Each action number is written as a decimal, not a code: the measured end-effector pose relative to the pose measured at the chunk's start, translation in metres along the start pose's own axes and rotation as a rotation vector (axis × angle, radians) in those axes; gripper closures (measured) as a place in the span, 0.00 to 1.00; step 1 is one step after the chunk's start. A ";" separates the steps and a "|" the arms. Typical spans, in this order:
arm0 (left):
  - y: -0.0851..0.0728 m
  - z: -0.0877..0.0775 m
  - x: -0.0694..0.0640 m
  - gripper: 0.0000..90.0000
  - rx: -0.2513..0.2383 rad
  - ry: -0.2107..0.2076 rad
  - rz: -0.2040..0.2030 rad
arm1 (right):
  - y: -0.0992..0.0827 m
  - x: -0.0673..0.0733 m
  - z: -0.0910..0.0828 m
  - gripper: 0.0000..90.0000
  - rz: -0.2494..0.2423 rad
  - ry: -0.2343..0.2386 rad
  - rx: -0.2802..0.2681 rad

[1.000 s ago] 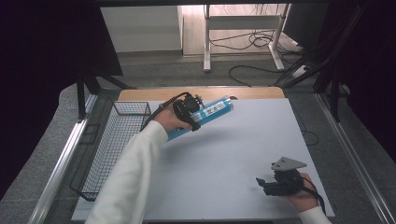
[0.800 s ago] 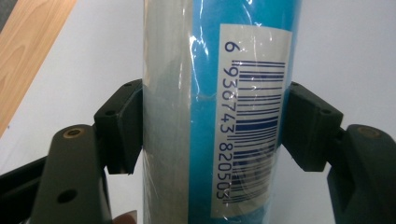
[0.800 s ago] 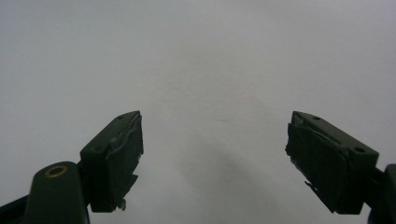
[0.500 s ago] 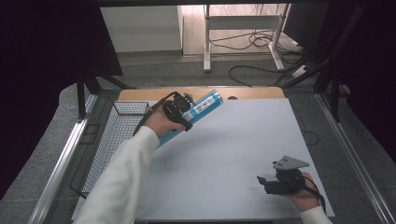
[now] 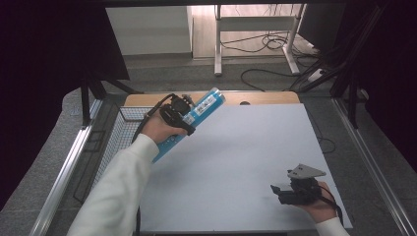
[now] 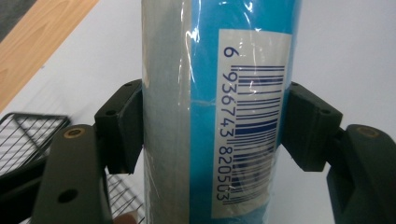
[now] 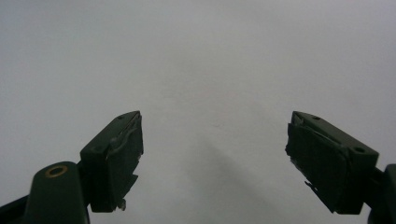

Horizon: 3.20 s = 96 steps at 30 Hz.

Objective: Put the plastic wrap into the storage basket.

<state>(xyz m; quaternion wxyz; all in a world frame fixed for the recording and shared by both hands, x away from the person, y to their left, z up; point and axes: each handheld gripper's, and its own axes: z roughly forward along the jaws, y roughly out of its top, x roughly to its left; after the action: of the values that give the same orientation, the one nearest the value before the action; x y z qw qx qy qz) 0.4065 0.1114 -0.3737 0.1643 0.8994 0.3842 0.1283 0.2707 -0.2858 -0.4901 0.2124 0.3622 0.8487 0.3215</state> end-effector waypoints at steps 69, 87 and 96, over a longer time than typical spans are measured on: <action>-0.171 0.035 0.085 0.35 0.225 0.063 -0.554 | 0.005 0.003 0.000 0.21 -0.013 -0.011 -0.029; -0.170 0.003 0.048 0.17 -0.072 0.018 -0.451 | 0.003 0.004 0.000 0.21 -0.020 -0.013 -0.028; -0.170 -0.006 -0.005 0.17 -0.255 -0.082 -0.330 | 0.001 0.006 0.001 0.21 -0.021 -0.020 -0.019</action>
<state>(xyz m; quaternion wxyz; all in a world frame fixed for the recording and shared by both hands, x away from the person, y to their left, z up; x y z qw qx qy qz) 0.2909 0.2192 -0.4356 0.3113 0.8007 0.4997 0.1105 0.2681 -0.2804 -0.4905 0.2279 0.3545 0.8471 0.3236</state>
